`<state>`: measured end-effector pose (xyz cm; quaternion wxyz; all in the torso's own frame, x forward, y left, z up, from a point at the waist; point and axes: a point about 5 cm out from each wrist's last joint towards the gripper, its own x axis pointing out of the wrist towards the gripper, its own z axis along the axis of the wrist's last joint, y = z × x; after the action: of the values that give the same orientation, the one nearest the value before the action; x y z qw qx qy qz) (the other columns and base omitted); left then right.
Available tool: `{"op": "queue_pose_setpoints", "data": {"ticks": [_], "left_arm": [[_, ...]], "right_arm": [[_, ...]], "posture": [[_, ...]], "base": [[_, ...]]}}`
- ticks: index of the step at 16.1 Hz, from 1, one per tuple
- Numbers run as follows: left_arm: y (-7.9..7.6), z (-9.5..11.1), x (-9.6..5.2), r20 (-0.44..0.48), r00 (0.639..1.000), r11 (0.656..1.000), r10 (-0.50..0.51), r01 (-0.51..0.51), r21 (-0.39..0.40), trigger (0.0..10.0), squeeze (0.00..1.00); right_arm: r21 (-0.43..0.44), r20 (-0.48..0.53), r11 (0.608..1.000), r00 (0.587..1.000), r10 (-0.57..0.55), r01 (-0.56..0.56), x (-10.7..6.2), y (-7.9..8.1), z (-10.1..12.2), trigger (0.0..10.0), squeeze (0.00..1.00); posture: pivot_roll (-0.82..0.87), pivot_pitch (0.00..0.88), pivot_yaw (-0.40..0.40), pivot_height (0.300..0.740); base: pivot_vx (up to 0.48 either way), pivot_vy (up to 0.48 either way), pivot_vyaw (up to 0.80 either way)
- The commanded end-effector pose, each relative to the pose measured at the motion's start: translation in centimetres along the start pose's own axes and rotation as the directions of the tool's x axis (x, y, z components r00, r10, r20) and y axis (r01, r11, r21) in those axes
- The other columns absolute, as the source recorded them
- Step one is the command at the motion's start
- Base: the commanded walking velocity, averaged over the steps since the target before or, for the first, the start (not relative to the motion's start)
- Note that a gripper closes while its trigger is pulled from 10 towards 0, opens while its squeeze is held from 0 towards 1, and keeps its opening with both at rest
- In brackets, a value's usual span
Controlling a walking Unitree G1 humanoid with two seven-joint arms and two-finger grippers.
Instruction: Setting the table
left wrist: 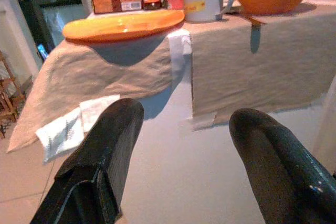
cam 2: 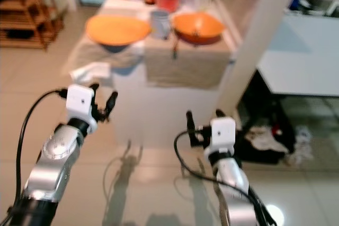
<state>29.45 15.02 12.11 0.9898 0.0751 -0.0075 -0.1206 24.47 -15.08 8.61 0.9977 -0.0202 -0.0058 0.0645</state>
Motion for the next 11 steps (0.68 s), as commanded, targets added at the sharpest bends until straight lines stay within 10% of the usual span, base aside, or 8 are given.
{"op": "queue_pose_setpoints", "data": {"ticks": [1, 11], "left_arm": [[-0.72, 0.41, 0.22, 0.015, 1.000, 1.000, -0.022, 0.022, 0.001, 10.0, 0.00], [-0.63, 0.84, 0.55, 0.034, 0.999, 1.000, -0.022, 0.021, 0.021, 10.0, 0.00]], "right_arm": [[-0.023, 0.007, 0.999, 1.000, -0.024, 0.025, -0.10, -0.69, 0.12, 10.0, 0.00], [0.008, 0.018, 0.999, 0.999, -0.043, 0.042, 0.30, -0.50, 0.22, 10.0, 0.00]], "posture": [[0.02, 0.000, -0.015, 0.740], [0.06, 0.000, -0.016, 0.740]], "base": [[0.450, 0.000, 0.00], [0.452, 0.000, 0.00]]}}
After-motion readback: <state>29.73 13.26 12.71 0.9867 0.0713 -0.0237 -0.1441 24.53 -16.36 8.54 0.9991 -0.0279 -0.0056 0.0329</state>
